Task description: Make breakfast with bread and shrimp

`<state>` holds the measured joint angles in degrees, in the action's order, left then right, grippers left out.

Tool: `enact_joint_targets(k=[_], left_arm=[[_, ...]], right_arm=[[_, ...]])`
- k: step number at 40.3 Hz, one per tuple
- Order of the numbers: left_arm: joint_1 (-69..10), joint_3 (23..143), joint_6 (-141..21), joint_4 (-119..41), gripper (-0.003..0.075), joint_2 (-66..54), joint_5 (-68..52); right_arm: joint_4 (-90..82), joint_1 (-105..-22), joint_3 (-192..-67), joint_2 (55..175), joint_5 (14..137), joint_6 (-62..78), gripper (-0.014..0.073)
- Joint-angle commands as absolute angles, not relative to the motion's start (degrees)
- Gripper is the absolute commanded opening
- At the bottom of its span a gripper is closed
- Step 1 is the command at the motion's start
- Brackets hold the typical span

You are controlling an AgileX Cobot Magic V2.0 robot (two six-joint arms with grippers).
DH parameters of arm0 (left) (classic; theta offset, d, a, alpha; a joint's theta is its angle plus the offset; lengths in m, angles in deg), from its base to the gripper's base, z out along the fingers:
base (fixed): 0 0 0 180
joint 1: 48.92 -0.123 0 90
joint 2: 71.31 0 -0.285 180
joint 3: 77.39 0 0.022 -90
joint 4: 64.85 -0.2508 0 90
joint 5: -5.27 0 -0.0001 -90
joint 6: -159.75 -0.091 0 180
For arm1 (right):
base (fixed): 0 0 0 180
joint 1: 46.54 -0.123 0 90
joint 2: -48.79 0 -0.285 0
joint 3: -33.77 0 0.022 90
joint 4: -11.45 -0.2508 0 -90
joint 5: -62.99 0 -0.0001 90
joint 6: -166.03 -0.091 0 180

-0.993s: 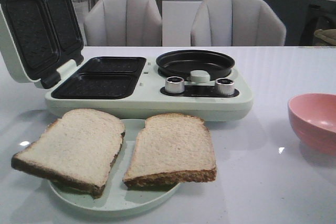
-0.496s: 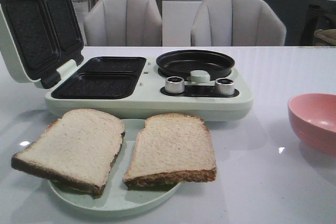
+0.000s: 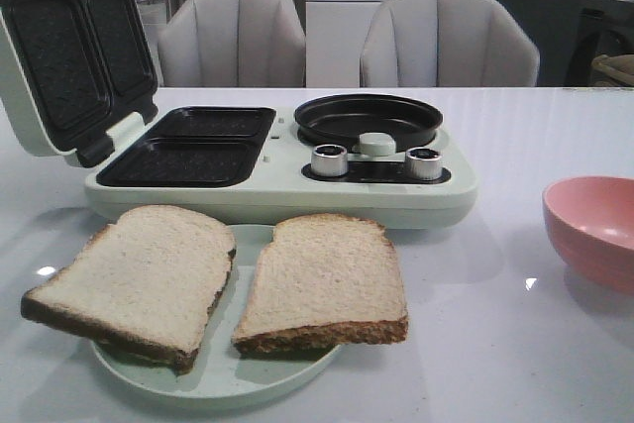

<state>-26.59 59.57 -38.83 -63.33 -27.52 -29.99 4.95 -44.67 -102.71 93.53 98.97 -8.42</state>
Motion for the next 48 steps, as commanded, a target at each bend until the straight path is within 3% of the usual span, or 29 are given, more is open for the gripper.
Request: enact_joint_targets(k=[1,10,18,48], left_arm=[[-20.5,61.1,-40.1,-69.8,0.0580,-24.0,-25.8],[-5.2,53.1,-30.8,-92.4,0.0579,-17.4,-21.3],[0.6,51.3,-14.7,-114.7,0.0579,-11.2,-22.8],[2.2,51.3,13.5,-156.8,0.0542,16.1,-22.1]], right_arm=[[4.6,-44.7,-104.6,94.0,95.3,-8.0,0.0454],[4.6,-44.7,-104.6,94.0,95.3,-8.0,0.0454],[4.6,-44.7,-104.6,94.0,95.3,-8.0,0.0454],[4.6,-44.7,-104.6,94.0,95.3,-8.0,0.0454]])
